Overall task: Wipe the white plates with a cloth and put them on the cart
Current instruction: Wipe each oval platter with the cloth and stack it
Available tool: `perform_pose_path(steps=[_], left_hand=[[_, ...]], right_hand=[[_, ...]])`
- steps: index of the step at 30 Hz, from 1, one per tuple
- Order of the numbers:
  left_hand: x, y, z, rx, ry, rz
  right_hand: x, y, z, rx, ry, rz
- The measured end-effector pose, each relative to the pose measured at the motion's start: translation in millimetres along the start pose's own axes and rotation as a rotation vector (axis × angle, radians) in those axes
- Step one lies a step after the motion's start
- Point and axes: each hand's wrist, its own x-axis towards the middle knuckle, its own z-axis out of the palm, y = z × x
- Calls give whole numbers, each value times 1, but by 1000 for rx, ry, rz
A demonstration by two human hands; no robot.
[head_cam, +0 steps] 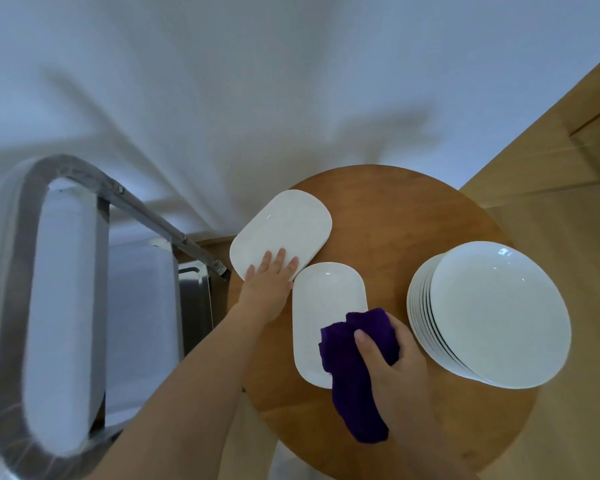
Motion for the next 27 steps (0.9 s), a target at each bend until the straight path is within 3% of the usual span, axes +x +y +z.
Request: perform_pose_path(steps=[3,6,8,11,27], left_hand=[[-13,11,-1,-154,135,-87],[-49,34,12,-585,372,-381],[-73,51,25,-710,234,-504],[-90,69,42,-741,57,-551],[-90,92,31,-733,119,-787]], right_hand=[[2,1,0,-24,17,-4],[3,0,-2,-41,20,-8],[4,0,-6,-67,20,-17],[6,1,-12,-92,38,-31],[-4,10,-35,-118,-25,-30]])
